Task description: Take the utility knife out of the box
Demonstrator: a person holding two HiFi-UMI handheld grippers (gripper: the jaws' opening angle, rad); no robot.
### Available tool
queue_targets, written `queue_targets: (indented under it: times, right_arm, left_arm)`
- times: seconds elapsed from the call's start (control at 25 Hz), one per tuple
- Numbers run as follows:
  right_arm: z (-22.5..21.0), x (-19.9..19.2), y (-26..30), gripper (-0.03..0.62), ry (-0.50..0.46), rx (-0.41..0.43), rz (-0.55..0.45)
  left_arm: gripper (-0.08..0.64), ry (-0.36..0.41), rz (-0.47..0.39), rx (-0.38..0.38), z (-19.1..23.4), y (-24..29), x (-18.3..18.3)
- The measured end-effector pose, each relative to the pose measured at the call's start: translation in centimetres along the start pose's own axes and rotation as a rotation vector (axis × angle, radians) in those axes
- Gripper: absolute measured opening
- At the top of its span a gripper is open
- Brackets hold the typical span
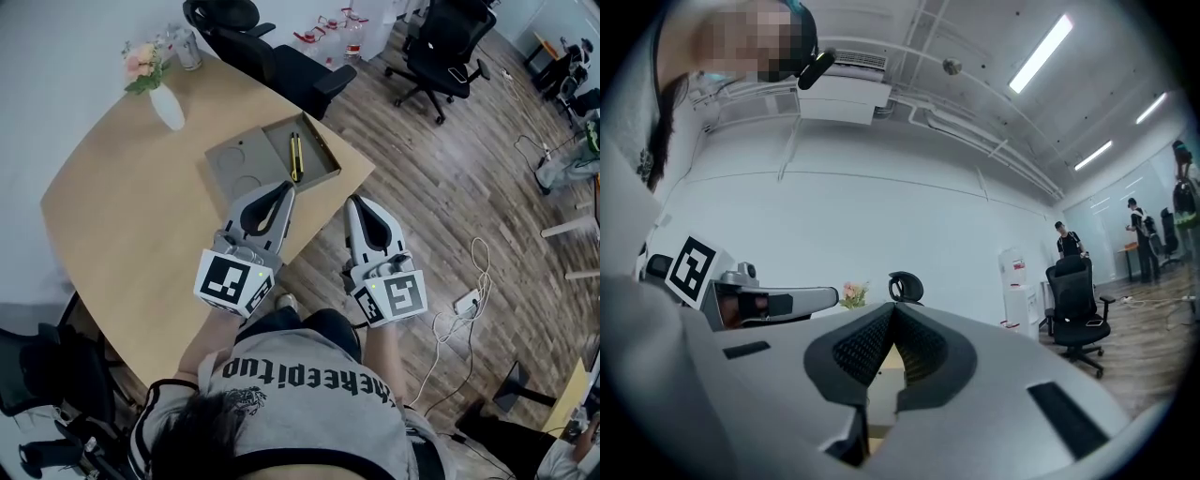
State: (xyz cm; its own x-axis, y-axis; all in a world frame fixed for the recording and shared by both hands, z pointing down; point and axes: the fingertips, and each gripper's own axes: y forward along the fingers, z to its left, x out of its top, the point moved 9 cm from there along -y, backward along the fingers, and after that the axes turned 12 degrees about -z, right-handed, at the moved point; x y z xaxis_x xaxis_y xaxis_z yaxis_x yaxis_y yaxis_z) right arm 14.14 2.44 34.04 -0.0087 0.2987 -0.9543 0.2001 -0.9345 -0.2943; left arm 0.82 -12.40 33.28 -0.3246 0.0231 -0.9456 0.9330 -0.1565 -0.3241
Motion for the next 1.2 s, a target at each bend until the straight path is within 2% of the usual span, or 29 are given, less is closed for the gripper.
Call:
queue_targets:
  times: [0.2, 0.48, 1.2]
  right_arm:
    - [-0.1, -0.4, 0.8, 0.006, -0.003, 0.002, 0.009]
    - [-1.3, -0.8, 2.7, 0.006, 0.003, 0.038, 0.02]
    - [-8.2, -2.5, 11.5, 0.008, 0.07, 0.248, 0.04]
  left_arm:
    - [0.018, -0.004, 0.004, -0.001, 0.8, 0.4, -0.5]
    - [0.018, -0.002, 0.004, 0.047, 1.9, 1.4, -0.8]
    - [0.018, 0.059, 0.001, 0.239, 4.5, 7.5, -2.3]
